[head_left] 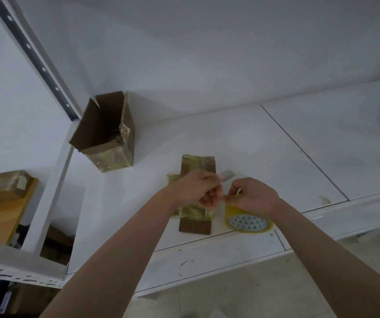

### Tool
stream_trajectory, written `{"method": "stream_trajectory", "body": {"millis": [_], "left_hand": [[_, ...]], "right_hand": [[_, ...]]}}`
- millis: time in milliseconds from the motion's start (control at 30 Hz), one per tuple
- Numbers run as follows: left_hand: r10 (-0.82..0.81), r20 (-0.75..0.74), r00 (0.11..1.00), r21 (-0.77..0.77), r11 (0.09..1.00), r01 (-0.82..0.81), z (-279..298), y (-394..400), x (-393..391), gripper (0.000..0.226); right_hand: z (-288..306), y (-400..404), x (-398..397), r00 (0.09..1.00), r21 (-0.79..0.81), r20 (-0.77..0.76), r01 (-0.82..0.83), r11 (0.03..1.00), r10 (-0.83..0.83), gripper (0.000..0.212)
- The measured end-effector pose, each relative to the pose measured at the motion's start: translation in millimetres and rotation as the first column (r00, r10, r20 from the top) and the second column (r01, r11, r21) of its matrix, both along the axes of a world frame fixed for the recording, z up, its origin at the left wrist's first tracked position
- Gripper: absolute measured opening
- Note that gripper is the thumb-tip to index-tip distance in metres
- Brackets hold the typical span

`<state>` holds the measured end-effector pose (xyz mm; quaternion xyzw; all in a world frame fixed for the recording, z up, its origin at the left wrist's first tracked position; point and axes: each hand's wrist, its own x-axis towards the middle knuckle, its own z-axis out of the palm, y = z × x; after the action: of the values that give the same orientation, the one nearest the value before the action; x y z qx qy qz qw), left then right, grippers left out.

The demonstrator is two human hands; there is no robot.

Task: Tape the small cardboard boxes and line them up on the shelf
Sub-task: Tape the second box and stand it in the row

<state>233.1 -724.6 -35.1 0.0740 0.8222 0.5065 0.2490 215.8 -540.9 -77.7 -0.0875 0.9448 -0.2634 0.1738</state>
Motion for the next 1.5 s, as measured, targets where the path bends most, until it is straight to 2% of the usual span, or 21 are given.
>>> {"method": "stream_trajectory", "body": {"millis": [100, 167, 233, 333, 367, 400, 533, 633, 767, 833, 900, 933, 1000, 1067, 1133, 1200, 1333, 1433, 1500], "left_hand": [[0.066, -0.022, 0.998, -0.007, 0.998, -0.066, -14.3, -5.8, -5.6, 0.044], [0.067, -0.051, 0.996, -0.005, 0.998, -0.068, -19.5, -8.7, -7.1, 0.045], [0.063, -0.077, 0.995, -0.024, 0.998, -0.065, -22.8, -7.6, -7.2, 0.046], [0.047, -0.099, 0.994, -0.051, 0.997, -0.052, -24.1, -8.6, -5.3, 0.045], [0.038, -0.093, 0.995, -0.058, 0.997, -0.044, -22.9, -9.6, -5.1, 0.045], [0.025, -0.077, 0.997, -0.068, 0.997, -0.030, -21.2, -10.2, -5.0, 0.044], [-0.122, -0.018, 0.992, -0.220, 0.969, 0.116, -8.4, -6.6, -7.0, 0.044], [-0.231, -0.010, 0.973, -0.428, 0.880, 0.205, 1.9, 3.2, -10.0, 0.045], [-0.272, 0.017, 0.962, -0.613, 0.758, 0.225, 8.4, 23.3, -10.9, 0.046], [-0.318, 0.006, 0.948, -0.727, 0.650, 0.222, 7.7, 33.7, -11.0, 0.047], [-0.363, -0.031, 0.931, -0.810, 0.555, 0.189, 6.3, 39.1, -10.3, 0.049], [-0.356, -0.054, 0.933, -0.811, 0.561, 0.168, 4.4, 37.8, -10.3, 0.049], [-0.280, -0.134, 0.951, -0.750, 0.655, 0.087, -1.7, 28.4, -9.3, 0.050], [-0.173, -0.287, 0.942, -0.689, 0.720, -0.078, -10.8, 17.7, -4.6, 0.048], [-0.095, -0.412, 0.906, -0.658, 0.718, -0.224, -20.6, 15.1, 2.4, 0.038], [-0.050, -0.476, 0.878, -0.651, 0.691, -0.314, -28.2, 21.2, 6.8, 0.029], [-0.009, -0.444, 0.896, -0.697, 0.631, -0.340, -31.7, 33.5, 8.2, 0.027], [0.029, -0.404, 0.914, -0.686, 0.652, -0.324, -23.8, 36.1, 2.4, 0.030], [0.130, -0.465, 0.876, -0.614, 0.666, -0.425, -15.7, 39.1, -2.2, 0.046]], "right_hand": [[7.4, 14.9, -0.6, 0.977, -0.269, 0.204, -0.009, 0.963, 0.066, 0.011], [10.8, 22.3, 0.6, 0.961, -0.327, 0.262, 0.006, 0.945, 0.084, 0.012], [10.9, 24.0, -0.4, 0.976, -0.271, 0.212, 0.012, 0.962, 0.047, 0.016], [12.0, 21.3, -0.6, 0.995, 0.106, 0.093, -0.037, 0.994, 0.027, 0.031], [12.9, 21.6, -0.2, 0.996, 0.150, 0.082, -0.039, 0.988, 0.027, 0.033], [13.8, 23.1, 0.1, 0.995, 0.130, 0.090, -0.042, 0.991, 0.031, 0.032], [15.8, 33.5, 4.9, 0.985, -0.146, 0.160, -0.038, 0.989, 0.061, 0.023], [15.2, 35.1, 8.4, 0.991, -0.188, 0.132, 0.005, 0.982, 0.020, 0.019], [12.8, 30.3, 14.1, 1.000, -0.066, -0.017, 0.005, 0.998, -0.006, 0.021], [10.7, 28.8, 16.5, 0.997, -0.020, -0.071, 0.025, 0.999, -0.027, 0.026], [9.3, 29.6, 17.3, 0.996, -0.049, -0.062, 0.060, 0.997, -0.063, 0.029], [8.8, 30.6, 17.7, 0.996, -0.074, -0.047, 0.077, 0.994, -0.080, 0.030], [5.2, 34.3, 19.0, 0.995, -0.102, -0.012, 0.096, 0.990, -0.098, 0.022], [1.0, 38.1, 20.3, 0.993, -0.120, 0.014, 0.119, 0.986, -0.118, 0.018], [-2.6, 41.6, 20.5, 0.990, -0.144, 0.034, 0.139, 0.980, -0.135, 0.016], [-2.9, 45.1, 18.4, 0.988, -0.138, 0.033, 0.151, 0.979, -0.148, 0.015], [-3.1, 50.8, 13.4, 0.987, -0.132, 0.016, 0.161, 0.978, -0.161, 0.018], [-6.0, 52.5, 13.8, 0.988, -0.129, 0.012, 0.155, 0.979, -0.155, 0.020], [-6.8, 52.6, 14.8, 0.988, -0.133, 0.010, 0.156, 0.979, -0.156, 0.018]]}}
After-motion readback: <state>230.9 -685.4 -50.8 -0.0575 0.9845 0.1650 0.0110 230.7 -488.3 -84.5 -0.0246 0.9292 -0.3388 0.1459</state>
